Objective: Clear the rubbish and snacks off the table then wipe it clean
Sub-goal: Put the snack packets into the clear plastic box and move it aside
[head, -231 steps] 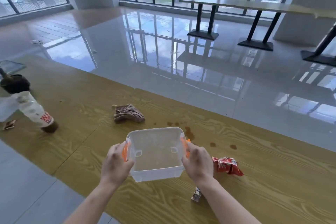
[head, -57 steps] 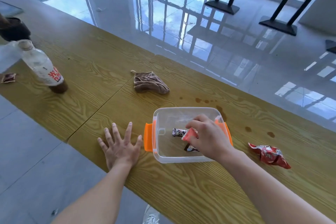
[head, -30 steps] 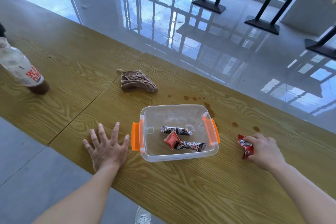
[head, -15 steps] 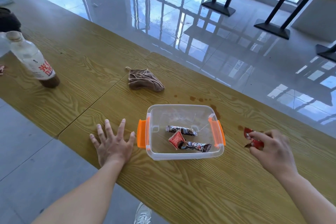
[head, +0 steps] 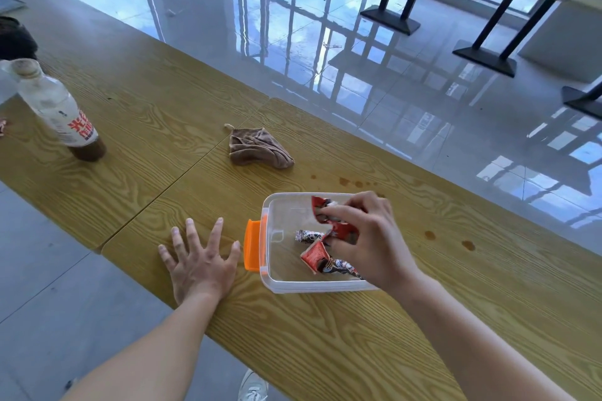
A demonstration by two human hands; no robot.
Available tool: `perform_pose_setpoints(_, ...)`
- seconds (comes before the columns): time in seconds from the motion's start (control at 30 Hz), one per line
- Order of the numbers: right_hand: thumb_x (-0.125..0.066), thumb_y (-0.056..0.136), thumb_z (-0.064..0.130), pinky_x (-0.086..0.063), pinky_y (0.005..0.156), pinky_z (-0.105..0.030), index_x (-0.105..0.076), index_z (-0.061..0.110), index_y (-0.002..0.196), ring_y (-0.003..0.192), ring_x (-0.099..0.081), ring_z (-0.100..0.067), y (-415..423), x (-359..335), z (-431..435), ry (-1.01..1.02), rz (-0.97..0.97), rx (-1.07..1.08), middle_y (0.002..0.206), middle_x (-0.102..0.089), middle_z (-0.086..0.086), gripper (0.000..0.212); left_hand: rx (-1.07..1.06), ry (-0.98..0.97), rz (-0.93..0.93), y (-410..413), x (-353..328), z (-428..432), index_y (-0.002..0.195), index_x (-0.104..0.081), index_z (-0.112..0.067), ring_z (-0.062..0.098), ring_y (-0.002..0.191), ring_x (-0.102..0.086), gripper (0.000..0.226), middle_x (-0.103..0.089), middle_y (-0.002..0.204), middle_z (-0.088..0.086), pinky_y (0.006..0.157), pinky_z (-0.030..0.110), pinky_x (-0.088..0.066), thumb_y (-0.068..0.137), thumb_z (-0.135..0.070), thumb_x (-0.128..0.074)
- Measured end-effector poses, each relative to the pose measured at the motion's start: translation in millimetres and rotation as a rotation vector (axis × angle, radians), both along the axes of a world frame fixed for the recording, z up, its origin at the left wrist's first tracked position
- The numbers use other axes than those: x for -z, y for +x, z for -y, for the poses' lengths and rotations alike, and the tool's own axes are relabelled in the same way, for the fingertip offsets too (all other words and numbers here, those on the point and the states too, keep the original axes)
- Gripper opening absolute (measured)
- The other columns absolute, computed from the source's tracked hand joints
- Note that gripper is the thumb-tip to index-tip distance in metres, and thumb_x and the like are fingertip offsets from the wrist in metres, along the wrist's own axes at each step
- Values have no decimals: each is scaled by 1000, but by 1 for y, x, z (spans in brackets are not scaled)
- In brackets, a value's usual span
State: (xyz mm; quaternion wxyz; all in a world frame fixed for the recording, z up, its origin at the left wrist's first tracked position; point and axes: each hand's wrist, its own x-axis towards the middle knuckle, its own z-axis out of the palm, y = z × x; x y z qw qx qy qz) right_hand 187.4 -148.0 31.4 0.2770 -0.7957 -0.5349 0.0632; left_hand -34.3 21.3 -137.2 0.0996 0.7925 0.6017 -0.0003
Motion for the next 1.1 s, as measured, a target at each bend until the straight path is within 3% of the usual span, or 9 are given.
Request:
perform_pose_setpoints(0.17,-78,74,26,-28,90,-23,-66,40,121,110,-40,-20,-11,19,-19,-204,14,-85,111,-50,3,50,-3,2,-1,0,1,0,149,-8,-52,34,149,5,68,-4,164,10,118,60,3,85,-74,-8)
perform_pose_setpoints(0.33,-73,78,37,-40,96,-33,-59,41,129,113,-37,-20,-16,28,-24,-306,-14,-98,119,-47,4,53,-2,1,-3,1,0,0,150,-8,-52,34,149,5,70,-4,164,10,118,59,5,84,-75,-6)
perform_pose_setpoints(0.5,-71,82,32,-35,90,-24,-63,38,123,110,-43,-15,-10,24,-14,-230,-24,-46,117,-53,7,43,-2,1,6,2,-1,0,150,-9,-51,34,149,4,70,-6,164,11,117,59,6,84,-76,-6)
perform_pose_setpoints(0.7,-72,86,23,-36,88,-24,-69,24,119,105,-52,-20,-2,8,2,-157,42,29,110,-64,4,34,39,-162,-61,-1,-11,-4,149,7,-51,33,149,17,68,10,164,9,116,58,12,87,-76,-6)
perform_pose_setpoints(0.77,-75,83,17,-43,88,-28,-70,19,118,104,-55,-22,6,2,12,-114,40,88,107,-66,2,35,22,-248,15,-1,-24,-11,152,-10,-46,32,150,9,66,1,165,10,117,58,6,92,-69,-26)
perform_pose_setpoints(0.83,-75,82,11,-47,85,-30,-70,16,115,104,-57,-25,14,-2,24,-87,57,157,107,-68,1,35,-26,-273,216,1,-45,-17,148,-36,-32,34,146,-19,58,-28,159,14,116,60,-15,94,-55,-42)
perform_pose_setpoints(0.9,-74,82,12,-48,82,-31,-68,16,117,104,-56,-28,21,-3,33,-121,72,206,111,-67,-1,36,-102,-321,507,5,-70,-17,137,-50,-24,30,125,-48,54,-52,139,13,103,56,-39,91,-51,-46)
perform_pose_setpoints(1.0,-71,86,28,-44,85,-30,-56,21,131,111,-50,-28,30,3,41,-241,24,278,121,-57,-2,48,-149,-457,761,15,-112,-2,131,-54,-26,24,107,-60,63,-62,119,6,93,55,-49,79,-61,-43)
perform_pose_setpoints(1.1,-66,87,45,-42,95,-38,-41,23,141,120,-46,-29,39,12,47,-395,-124,395,130,-50,-4,64,-66,-547,792,25,-136,16,132,-53,-30,24,105,-62,66,-62,114,3,88,55,-53,75,-63,-54)
